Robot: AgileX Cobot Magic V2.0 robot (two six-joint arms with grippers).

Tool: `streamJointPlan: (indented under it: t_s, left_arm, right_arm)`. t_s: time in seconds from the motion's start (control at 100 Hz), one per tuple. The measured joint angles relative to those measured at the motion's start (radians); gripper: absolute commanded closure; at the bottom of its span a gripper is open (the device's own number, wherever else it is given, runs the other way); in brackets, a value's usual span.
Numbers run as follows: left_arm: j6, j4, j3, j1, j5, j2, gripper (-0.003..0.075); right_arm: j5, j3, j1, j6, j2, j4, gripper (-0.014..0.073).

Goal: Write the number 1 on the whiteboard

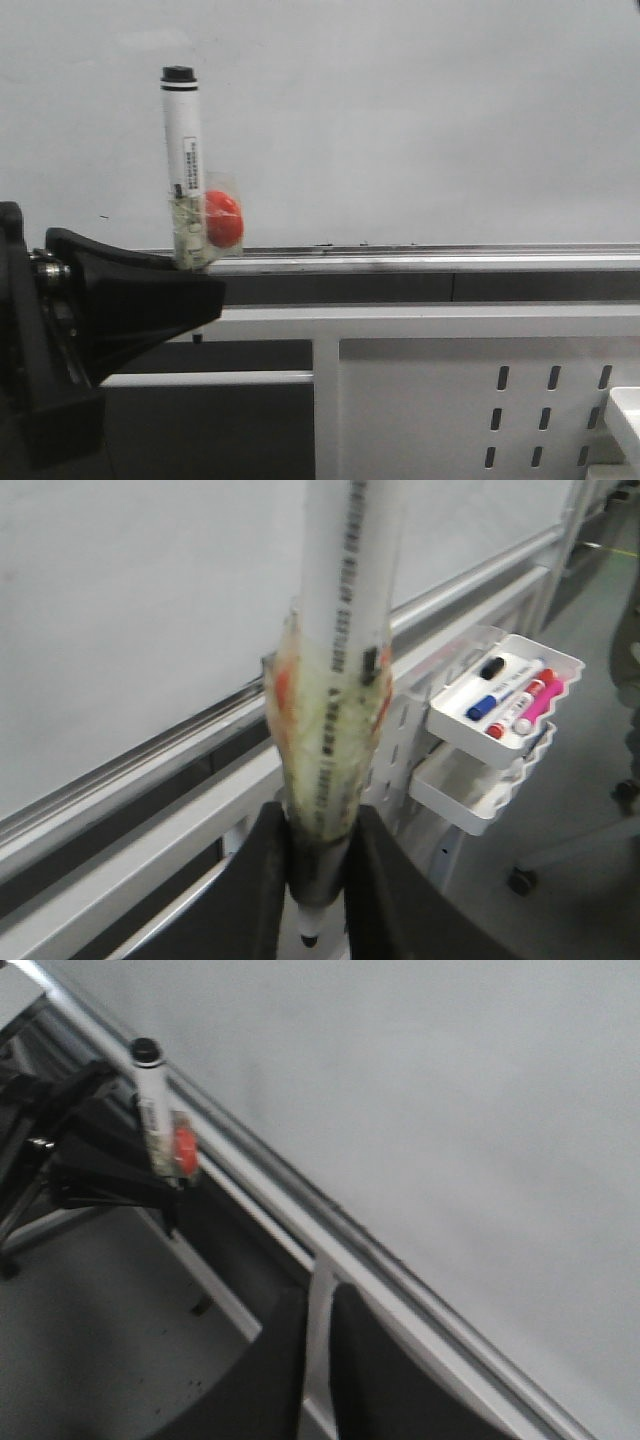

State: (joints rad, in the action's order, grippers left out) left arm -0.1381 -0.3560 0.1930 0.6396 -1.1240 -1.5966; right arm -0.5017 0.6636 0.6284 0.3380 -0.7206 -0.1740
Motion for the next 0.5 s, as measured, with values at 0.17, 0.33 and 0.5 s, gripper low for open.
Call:
streamJointPlan:
  t_s: [0.17, 0.33, 0.5]
  left_arm:
    - [0.0, -0.169, 0.043, 0.0, 0.11, 0.015, 0.074]
    - [0.0, -0.359, 0.104, 0.0, 0.359, 0.1, 0.074]
    - [0.0, -0.434, 0.126, 0.0, 0.535, 0.205, 0.074]
  right_arm:
    - [0.0, 0.015, 0.143, 0.008, -0.178, 0.041, 0.0214]
    - [0.062, 0.015, 0.205, 0.008, -0.327, 0.107, 0.0214]
    - [0.178, 0.015, 0.219, 0.012, -0.399, 0.138, 0.0214]
